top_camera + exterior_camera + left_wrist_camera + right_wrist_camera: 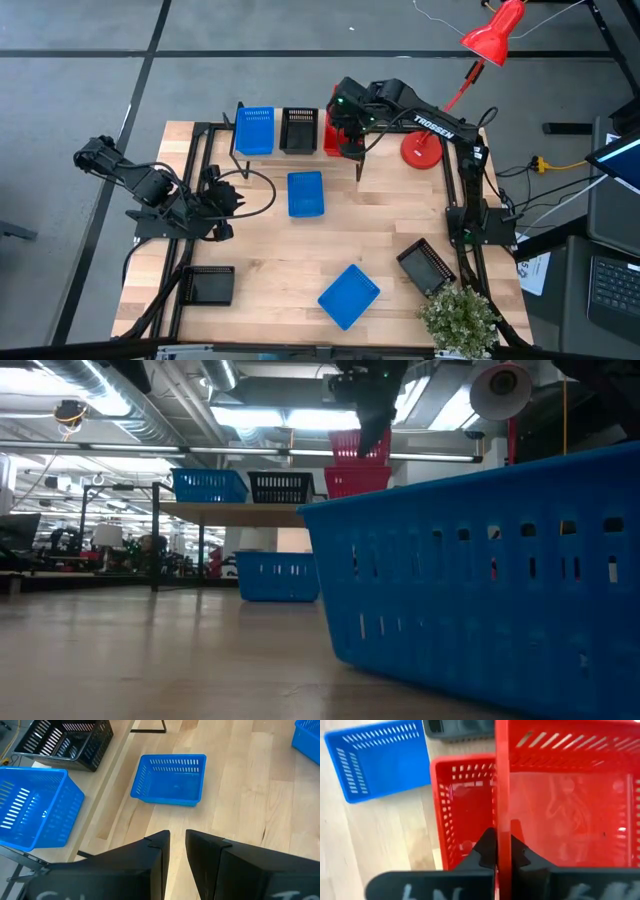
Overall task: Stack baskets on shelf by color
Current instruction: Stack the red bin on top of the red bins on the shelf
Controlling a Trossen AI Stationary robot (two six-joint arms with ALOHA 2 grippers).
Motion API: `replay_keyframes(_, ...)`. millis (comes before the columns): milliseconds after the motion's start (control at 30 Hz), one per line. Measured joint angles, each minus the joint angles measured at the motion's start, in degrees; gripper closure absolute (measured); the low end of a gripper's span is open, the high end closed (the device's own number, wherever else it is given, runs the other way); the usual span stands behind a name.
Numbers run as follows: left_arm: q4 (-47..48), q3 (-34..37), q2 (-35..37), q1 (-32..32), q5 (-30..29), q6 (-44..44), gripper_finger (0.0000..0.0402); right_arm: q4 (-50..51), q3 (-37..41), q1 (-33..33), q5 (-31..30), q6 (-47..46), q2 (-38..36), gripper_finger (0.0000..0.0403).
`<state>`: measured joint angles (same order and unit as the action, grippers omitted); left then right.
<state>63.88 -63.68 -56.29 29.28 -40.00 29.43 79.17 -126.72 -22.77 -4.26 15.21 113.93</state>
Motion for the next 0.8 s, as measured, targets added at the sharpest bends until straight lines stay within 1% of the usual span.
replay_keyframes(233, 0.0, 0.0, 0.0, 0.0, 0.0, 0.0, 0.0347, -2.5, 5.2, 1.1, -0.1, 0.3, 0.0, 0.0403)
replay_keyframes(400, 0.0, 0.0, 0.0, 0.0, 0.0, 0.0, 0.0347, -4.2, 5.8, 2.3, -0.2, 1.0, 0.0, 0.0403)
replay_keyframes(533, 0.0, 0.0, 0.0, 0.0, 0.0, 0.0, 0.0347, -4.1, 5.8, 2.9, 0.7, 1.9, 0.0, 0.0403)
replay_keyframes(633, 0.0, 0.0, 0.0, 0.0, 0.0, 0.0, 0.0347, -4.0, 5.8, 2.9, 2.8, 1.9, 0.0, 0.0403)
replay_keyframes(800, 0.0, 0.0, 0.0, 0.0, -0.1, 0.1, 0.0347, -4.0, 5.8, 3.0, 2.9, 1.1, 0.0, 0.0398)
